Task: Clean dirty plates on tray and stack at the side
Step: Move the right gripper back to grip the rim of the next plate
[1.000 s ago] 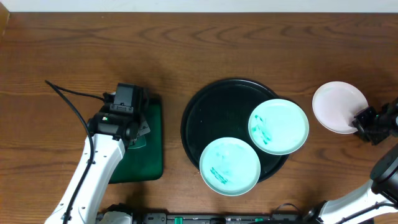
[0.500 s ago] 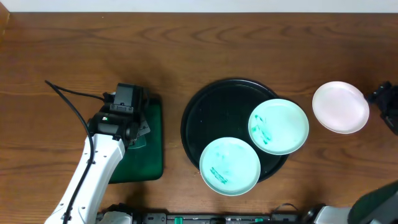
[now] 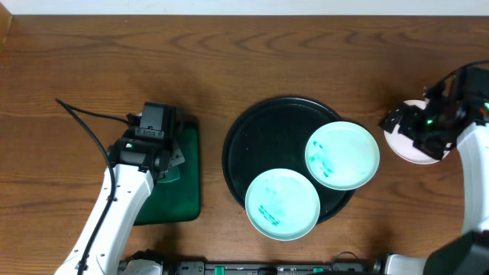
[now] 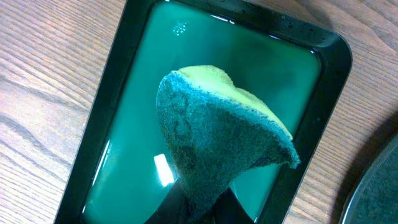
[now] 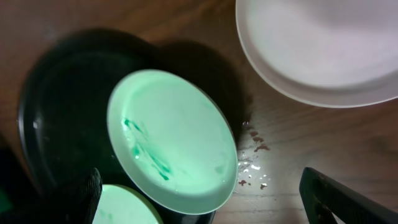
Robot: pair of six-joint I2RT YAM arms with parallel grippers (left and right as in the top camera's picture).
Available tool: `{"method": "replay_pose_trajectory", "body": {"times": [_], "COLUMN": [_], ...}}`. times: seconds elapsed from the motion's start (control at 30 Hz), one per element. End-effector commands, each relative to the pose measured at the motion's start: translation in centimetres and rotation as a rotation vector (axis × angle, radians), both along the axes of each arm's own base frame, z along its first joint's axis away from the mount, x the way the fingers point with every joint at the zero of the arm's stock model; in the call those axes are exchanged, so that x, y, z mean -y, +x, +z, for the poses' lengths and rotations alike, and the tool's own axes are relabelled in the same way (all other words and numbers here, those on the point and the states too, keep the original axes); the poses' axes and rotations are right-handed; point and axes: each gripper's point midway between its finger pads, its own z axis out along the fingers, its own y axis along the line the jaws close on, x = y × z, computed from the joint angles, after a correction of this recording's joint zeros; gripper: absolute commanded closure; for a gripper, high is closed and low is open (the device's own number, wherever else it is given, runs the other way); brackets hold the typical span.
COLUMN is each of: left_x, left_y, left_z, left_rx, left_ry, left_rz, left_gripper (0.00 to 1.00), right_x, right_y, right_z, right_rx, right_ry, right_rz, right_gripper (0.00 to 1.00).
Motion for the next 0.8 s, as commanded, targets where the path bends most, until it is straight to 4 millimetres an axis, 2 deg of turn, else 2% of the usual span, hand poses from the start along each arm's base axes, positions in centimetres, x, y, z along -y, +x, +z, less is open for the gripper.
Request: {"method": "replay_pose_trajectory", "body": {"times": [0.0,0.2,0.3,0.47,0.57,0.7,0.77], "left_x": [-0.2,-0.2,-0.2,-0.2,-0.2,-0.2,-0.2], "left_y": [0.1,0.1,0.1,0.1,0.1,0.1,0.1], "left_z": [0.0,0.0,0.0,0.0,0.0,0.0,0.0], "left_rx": [0.0,-0.001,-0.001,-0.001,-0.005,-0.005,-0.005], "left_ry": [0.007,0.008,0.008,0.009,0.015,0.015,0.015], "left_rz": [0.0,-0.003,-0.003,-0.004,-0.021,-0.021,-0.02], "left_gripper": [0.93,0.93,0.93,0.93,0.93,0.93,0.93], "right_x": [-0.3,-0.2,0.1,0.1,-0.3,-0.9,-1.1], "right_y": [-0.7,-1.8,-1.7,-1.0,-1.2,-1.3,-1.5], "right_z": [-2.4,-4.6,-4.9,-5.6,-7.0,-8.7,-9.4], "right_rx": [-0.073,-0.149,-0.145,-0.113,-0.116,-0.11,-0.112], "right_ry": [0.018,0.009,-0.011,-0.027,-0.027,-0.027,-0.025], "right_rz": [0.003,0.012,0.02,0.036,0.044,0.053,0.05], "right_gripper": [0.01,0.03,0.26,0.28,0.25,0.38,0.41]}}
